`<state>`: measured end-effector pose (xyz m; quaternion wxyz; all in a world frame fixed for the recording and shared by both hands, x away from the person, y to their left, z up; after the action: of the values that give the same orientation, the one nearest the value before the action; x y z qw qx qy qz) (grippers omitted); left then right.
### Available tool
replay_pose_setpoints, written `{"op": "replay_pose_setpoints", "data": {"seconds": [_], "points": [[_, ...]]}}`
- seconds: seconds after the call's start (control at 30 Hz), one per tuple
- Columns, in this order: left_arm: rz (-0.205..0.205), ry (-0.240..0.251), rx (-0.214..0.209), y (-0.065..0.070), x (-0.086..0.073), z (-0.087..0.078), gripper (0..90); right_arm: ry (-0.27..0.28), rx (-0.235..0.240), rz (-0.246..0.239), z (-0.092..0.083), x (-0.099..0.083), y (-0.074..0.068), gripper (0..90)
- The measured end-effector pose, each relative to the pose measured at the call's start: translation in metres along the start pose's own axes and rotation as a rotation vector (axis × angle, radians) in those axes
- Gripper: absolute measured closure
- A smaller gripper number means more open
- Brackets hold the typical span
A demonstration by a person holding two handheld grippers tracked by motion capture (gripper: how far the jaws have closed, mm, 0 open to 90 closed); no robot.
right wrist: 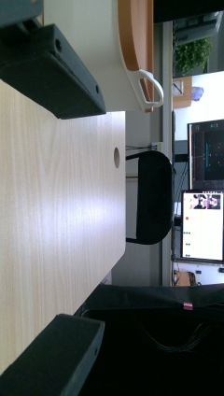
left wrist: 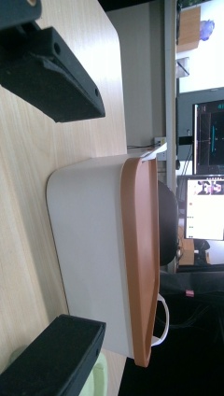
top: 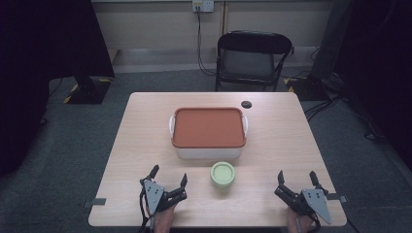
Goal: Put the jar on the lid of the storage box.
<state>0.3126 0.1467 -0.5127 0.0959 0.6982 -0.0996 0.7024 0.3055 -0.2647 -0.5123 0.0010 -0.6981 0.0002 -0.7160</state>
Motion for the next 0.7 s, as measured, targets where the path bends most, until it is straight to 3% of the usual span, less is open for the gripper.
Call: {"op": "replay_pose_setpoints", "data": {"seconds": [0.7], "points": [[-0.015, -0.002, -0.041, -0.0013, 0.0002, 0.0004, 0.0, -0.001, -0.004, 0.001, 0.0001, 0.0001, 0.0000, 0.0]]}}
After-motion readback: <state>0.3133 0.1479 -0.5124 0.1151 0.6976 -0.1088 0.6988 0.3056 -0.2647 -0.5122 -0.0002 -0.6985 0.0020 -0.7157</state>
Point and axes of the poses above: each handheld gripper's, and its own axes: z roughly forward along the jaws, x roughly out of its top, y roughly to its right, the point moved 2 cm from there along z, roughly forward along the jaws, and after that the axes turned 2 degrees about x, right-handed, at the moved point
